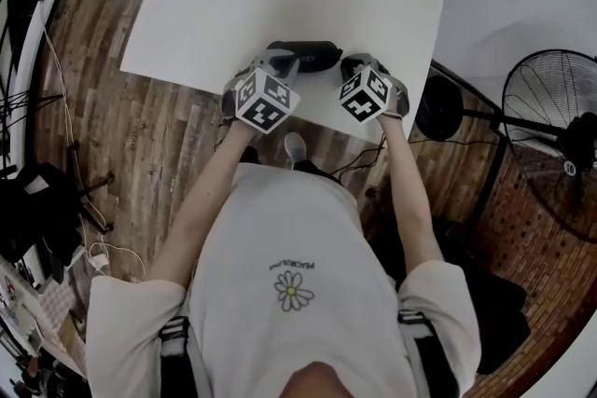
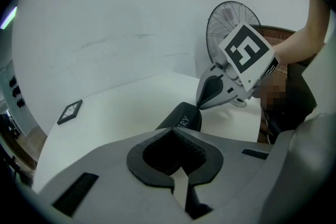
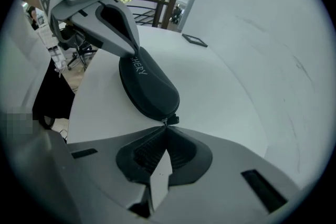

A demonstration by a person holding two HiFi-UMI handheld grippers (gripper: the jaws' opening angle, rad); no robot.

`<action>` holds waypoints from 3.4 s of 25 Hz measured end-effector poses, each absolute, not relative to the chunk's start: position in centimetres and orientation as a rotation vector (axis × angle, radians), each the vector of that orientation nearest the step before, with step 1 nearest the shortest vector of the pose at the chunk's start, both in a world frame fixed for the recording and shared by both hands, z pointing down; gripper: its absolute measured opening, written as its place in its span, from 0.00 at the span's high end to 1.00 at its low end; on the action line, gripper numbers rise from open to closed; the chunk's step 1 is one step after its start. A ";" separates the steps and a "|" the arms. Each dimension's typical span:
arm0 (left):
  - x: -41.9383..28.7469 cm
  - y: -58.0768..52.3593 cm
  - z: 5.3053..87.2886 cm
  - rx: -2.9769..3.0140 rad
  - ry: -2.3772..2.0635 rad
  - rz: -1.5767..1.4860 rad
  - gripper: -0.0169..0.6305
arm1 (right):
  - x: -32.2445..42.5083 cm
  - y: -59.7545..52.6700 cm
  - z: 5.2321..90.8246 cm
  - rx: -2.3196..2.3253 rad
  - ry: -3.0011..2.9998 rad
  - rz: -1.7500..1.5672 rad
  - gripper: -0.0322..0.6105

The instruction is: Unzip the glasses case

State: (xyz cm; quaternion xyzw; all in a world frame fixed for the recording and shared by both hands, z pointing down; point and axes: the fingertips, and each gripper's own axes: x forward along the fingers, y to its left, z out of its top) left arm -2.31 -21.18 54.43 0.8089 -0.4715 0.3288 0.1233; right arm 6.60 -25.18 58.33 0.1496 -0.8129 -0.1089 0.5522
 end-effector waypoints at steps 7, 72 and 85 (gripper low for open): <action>-1.7 -22.1 52.5 2.336 -1.421 0.920 0.95 | 5.9 -20.9 58.6 0.239 -2.003 -0.122 0.94; -8.7 -18.0 30.2 2.682 -2.018 -0.140 0.95 | 10.2 -20.2 34.2 1.732 -2.563 -0.110 0.94; -10.0 -18.8 31.6 2.629 -2.043 -0.024 0.95 | 8.7 -19.4 35.4 1.624 -2.558 -0.115 0.94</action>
